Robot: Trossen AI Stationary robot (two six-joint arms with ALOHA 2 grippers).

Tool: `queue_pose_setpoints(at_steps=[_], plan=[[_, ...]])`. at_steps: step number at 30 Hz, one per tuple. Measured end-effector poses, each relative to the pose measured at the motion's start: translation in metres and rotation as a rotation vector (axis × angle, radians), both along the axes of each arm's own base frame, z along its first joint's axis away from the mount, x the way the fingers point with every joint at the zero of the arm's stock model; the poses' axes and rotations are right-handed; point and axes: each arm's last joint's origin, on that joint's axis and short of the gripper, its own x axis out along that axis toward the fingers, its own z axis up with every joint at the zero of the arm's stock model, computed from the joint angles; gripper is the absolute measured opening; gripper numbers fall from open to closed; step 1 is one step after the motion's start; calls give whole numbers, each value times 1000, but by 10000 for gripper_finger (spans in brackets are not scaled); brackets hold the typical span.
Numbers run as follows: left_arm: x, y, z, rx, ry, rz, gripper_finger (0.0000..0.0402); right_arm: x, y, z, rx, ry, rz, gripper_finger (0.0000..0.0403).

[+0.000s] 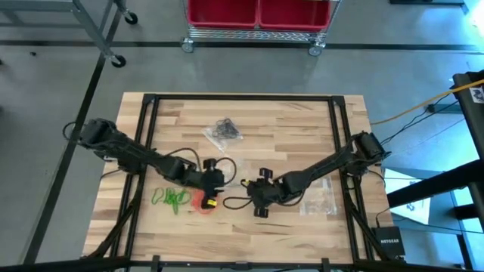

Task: Sort rubber bands
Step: Open the transparent zip bag

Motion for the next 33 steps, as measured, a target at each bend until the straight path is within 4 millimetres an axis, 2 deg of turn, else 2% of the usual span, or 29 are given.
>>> queue_pose_setpoints(at_steps=[2, 8, 15, 21, 26, 29, 33], plan=[[5, 7, -8, -12, 42, -25, 143, -1, -1, -7, 35, -46, -49, 170], [14, 19, -25, -20, 101, -75, 143, 3, -4, -9, 65, -198, -191, 170], [18, 26, -29, 1, 102, -82, 143, 1, 0, -8, 48, -248, -289, 170], [18, 27, -20, -4, 58, -81, 143, -8, 19, -6, 71, -249, -264, 170], [18, 27, -6, -31, 16, -58, 143, -19, 37, 3, 92, -283, -256, 170], [20, 27, 3, -42, -21, -53, 143, -20, 39, 4, 55, -315, -275, 170], [20, 27, 5, -45, -27, -51, 143, -19, 36, 5, 6, -355, -317, 170]])
